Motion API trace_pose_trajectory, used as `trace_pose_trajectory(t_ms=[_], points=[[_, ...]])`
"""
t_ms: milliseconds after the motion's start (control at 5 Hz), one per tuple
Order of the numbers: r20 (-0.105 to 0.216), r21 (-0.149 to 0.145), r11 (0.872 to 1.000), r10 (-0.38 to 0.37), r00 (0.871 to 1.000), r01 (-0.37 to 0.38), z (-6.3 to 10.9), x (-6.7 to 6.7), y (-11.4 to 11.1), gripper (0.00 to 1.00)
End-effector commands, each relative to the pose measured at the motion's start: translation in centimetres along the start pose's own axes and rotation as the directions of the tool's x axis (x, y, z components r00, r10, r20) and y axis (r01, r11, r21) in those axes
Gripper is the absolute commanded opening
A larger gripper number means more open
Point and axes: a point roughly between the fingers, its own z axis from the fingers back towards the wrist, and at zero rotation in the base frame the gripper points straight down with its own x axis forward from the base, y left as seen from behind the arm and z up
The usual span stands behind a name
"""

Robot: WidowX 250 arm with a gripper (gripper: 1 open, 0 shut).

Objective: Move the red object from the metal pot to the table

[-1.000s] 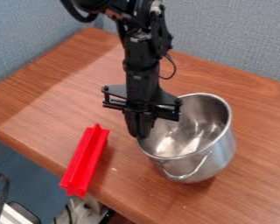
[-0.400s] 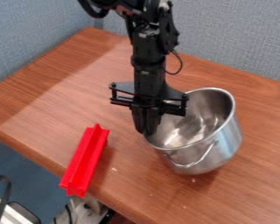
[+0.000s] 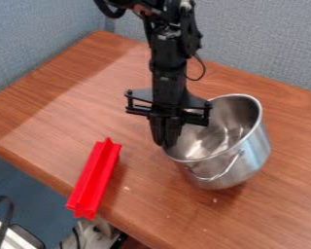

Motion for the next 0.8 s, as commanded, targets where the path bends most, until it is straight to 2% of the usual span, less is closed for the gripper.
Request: trace_pose_trajectory(t_ms=[0,600], points=[[-0.079,0.036,0.999,-0.006,0.997,0.009,-2.75,-0.74,-0.31,0.00],[-0.090,0.052,0.999,-0.008,0.996,0.012,-3.29,-0.67,-0.32,0.00]])
